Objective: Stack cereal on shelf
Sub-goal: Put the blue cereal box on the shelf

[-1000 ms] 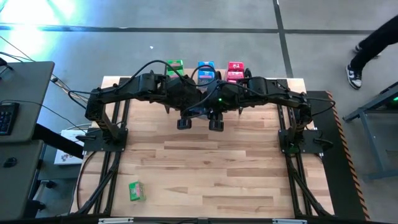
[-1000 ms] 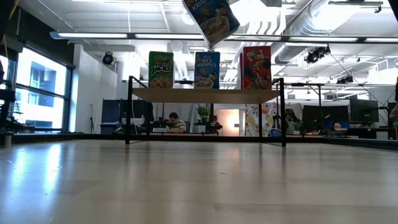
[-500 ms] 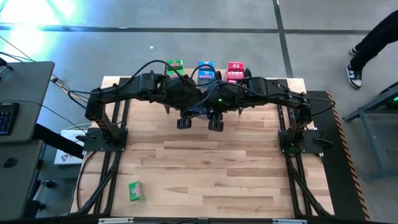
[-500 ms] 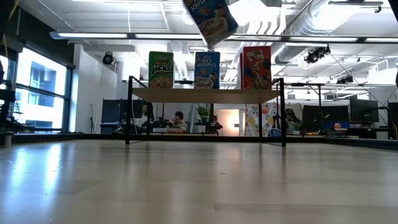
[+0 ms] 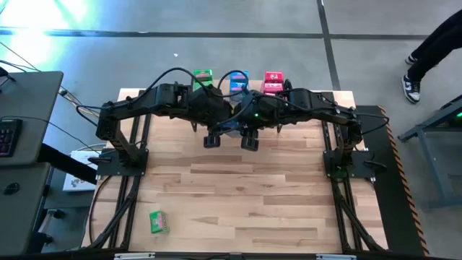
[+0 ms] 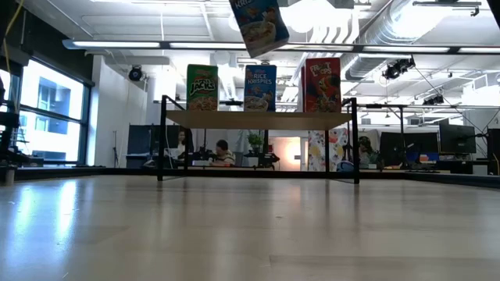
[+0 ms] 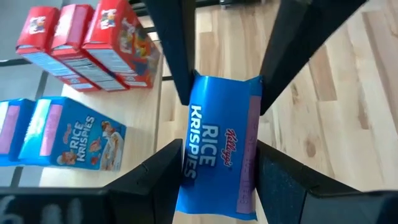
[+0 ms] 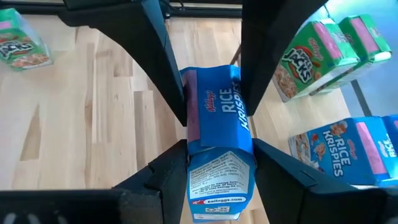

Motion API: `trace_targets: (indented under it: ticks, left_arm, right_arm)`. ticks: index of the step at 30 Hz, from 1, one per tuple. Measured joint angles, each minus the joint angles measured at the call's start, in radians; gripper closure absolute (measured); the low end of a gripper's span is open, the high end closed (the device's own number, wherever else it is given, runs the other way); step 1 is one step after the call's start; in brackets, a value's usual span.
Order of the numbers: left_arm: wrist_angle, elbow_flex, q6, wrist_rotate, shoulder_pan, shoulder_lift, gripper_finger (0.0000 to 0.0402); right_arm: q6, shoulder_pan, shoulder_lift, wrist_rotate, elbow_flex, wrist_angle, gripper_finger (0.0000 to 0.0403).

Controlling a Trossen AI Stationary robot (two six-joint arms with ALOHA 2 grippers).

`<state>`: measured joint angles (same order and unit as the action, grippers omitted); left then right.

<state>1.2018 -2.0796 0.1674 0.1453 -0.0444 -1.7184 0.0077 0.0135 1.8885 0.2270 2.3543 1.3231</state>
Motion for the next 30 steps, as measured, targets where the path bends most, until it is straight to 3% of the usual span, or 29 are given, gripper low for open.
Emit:
trace_targets:
  ticks: [15, 30]
  left_arm:
    - [0.001, 0.000, -0.019, 0.007, 0.000, 0.000, 0.0228]
    - [0.003, 0.000, -0.018, -0.013, -0.020, 0.005, 0.0166]
  right_arm:
    - [0.020, 0.000, -0.002, 0.002, 0.000, -0.002, 0.0242]
    - [0.046, -0.001, -0.003, 0.010, 0.001, 0.012, 0.0242]
